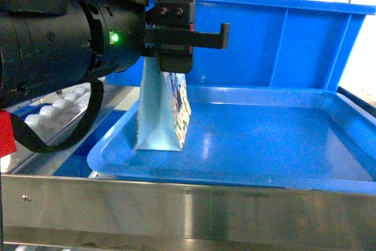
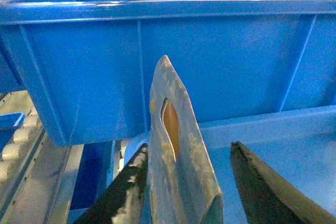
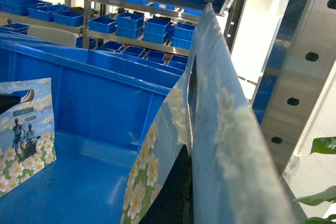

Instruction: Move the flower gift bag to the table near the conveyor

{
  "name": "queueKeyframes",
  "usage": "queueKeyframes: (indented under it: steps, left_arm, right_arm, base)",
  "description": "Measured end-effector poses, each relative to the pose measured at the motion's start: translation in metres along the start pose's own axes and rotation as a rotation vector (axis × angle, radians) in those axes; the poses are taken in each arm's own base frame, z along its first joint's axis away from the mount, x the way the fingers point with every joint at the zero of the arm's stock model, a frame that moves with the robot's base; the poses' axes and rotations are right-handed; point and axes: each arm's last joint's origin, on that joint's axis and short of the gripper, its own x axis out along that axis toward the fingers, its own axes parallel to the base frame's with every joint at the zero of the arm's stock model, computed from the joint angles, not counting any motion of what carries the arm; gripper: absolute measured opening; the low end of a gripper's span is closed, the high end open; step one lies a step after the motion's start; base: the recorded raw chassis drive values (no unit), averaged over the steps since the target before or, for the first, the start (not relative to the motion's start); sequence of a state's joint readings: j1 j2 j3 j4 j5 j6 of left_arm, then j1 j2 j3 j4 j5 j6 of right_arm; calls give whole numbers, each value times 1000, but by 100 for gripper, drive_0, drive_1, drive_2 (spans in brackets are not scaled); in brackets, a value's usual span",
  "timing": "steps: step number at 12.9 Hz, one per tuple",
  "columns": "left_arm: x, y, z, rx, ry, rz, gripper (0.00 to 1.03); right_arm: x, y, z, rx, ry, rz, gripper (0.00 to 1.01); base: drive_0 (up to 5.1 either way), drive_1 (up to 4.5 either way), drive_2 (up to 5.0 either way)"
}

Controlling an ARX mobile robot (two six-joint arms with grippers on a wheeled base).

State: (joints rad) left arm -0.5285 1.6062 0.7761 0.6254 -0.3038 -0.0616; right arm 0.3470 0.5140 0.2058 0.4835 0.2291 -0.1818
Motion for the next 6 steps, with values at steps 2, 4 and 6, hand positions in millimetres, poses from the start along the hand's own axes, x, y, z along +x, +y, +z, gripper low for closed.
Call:
queueKeyframes:
  steps: [2,4,6]
  left_arm:
    - [1,0,-1,-5,5,10,25]
    - [2,3,1,-15,-13,28,2]
    - [3,16,-1,-25,-26,72,2]
  right_arm:
    - [0,0,0,0,0,0,2]
    - [0,0,0,0,0,0,2]
    - [0,0,0,0,0,0,2]
  base:
    - [0,0,0]
    - [0,0,0]
    - [0,0,0]
